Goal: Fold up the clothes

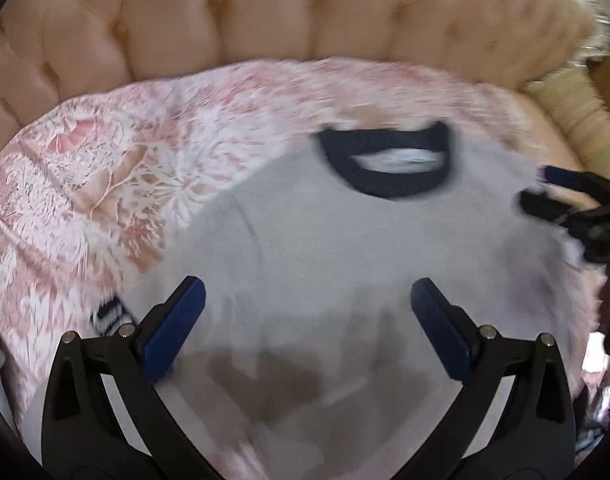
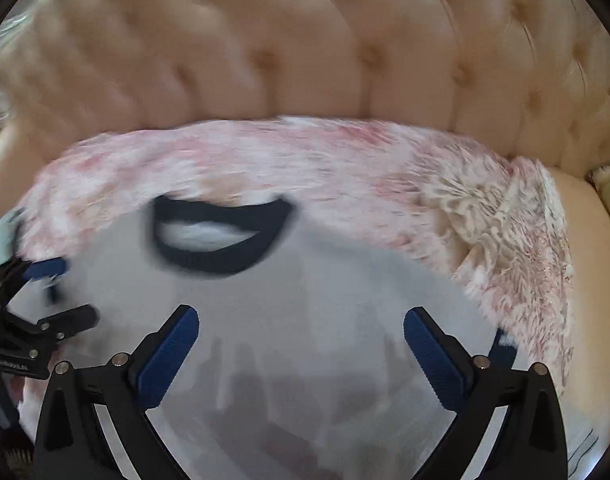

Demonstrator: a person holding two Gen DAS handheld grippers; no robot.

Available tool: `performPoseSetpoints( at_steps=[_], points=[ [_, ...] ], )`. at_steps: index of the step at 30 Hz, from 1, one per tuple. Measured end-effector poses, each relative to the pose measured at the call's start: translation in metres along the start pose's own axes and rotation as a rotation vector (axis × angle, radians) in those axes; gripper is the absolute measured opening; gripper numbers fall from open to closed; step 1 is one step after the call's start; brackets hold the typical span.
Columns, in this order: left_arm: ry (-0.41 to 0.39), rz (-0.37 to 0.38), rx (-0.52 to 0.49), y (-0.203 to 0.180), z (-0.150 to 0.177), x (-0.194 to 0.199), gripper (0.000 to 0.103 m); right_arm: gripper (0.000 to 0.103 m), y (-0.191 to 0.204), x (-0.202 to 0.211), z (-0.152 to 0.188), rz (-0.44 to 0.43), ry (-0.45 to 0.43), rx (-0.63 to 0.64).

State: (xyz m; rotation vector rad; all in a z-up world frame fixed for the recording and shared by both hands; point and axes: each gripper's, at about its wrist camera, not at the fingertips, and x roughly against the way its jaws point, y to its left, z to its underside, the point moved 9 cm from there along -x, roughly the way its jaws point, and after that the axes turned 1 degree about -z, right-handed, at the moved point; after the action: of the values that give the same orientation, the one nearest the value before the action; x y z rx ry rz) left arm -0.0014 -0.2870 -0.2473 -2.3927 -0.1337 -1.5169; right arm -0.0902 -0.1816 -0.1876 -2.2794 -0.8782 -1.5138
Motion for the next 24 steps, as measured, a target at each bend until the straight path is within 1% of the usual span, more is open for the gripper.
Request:
performPoseSetpoints(
  at_steps=[1, 3, 5, 6, 8, 10, 12, 14, 15, 16, 18, 19, 20, 23, 24],
  points=[
    [-0.009, 0.011, -0.01, -0.006, 0.01, 0.011, 0.103, 0.103, 0.013, 0.009, 0.013, 0.005, 0.0, 0.055],
    [-0.019, 0.046, -0.032, -0.018, 0.047, 0.032, 0.103, 0.103, 0.039, 0.025, 0.04, 0.022, -0.007, 0.165],
    [-0.019, 0.096, -0.046, -0.03, 0.083, 0.047, 0.103, 0.103, 0.054, 0.04, 0.073, 0.055, -0.021, 0.264],
    [-0.022, 0.11, -0.059, -0.04, 0.102, 0.053, 0.103, 0.103, 0.061, 0.047, 0.091, 0.066, -0.026, 0.293],
    [-0.031, 0.1, -0.102, -0.057, 0.137, 0.065, 0.103, 0.103, 0.062, 0.057, 0.127, 0.079, -0.019, 0.299],
    [-0.03, 0.071, -0.165, -0.073, 0.162, 0.069, 0.103, 0.103, 0.057, 0.065, 0.156, 0.084, -0.028, 0.293],
    [-0.024, 0.005, -0.235, -0.081, 0.183, 0.064, 0.103, 0.103, 0.056, 0.072, 0.179, 0.08, -0.042, 0.283],
    [-0.005, -0.04, -0.296, -0.085, 0.196, 0.054, 0.103, 0.103, 0.058, 0.075, 0.19, 0.071, -0.051, 0.283],
    [-0.002, -0.053, -0.317, -0.085, 0.2, 0.048, 0.103, 0.103, 0.061, 0.074, 0.194, 0.066, -0.055, 0.287],
    [-0.007, -0.056, -0.322, -0.085, 0.201, 0.045, 0.103, 0.103, 0.065, 0.073, 0.198, 0.081, -0.053, 0.312],
    [0.02, -0.05, -0.311, -0.082, 0.201, 0.041, 0.103, 0.103, 0.068, 0.062, 0.207, 0.109, -0.013, 0.356],
    [0.033, -0.054, -0.312, -0.081, 0.201, 0.04, 0.103, 0.103, 0.066, 0.063, 0.206, 0.082, -0.03, 0.334],
    [0.052, -0.062, -0.311, -0.08, 0.202, 0.039, 0.103, 0.103, 0.06, 0.06, 0.204, 0.07, -0.021, 0.293],
    [0.086, -0.072, -0.298, -0.077, 0.205, 0.036, 0.103, 0.103, 0.045, 0.07, 0.198, 0.14, -0.033, 0.242],
    [0.09, -0.072, -0.29, -0.076, 0.204, 0.034, 0.103, 0.103, 0.049, 0.076, 0.194, 0.142, -0.053, 0.259]
  ],
)
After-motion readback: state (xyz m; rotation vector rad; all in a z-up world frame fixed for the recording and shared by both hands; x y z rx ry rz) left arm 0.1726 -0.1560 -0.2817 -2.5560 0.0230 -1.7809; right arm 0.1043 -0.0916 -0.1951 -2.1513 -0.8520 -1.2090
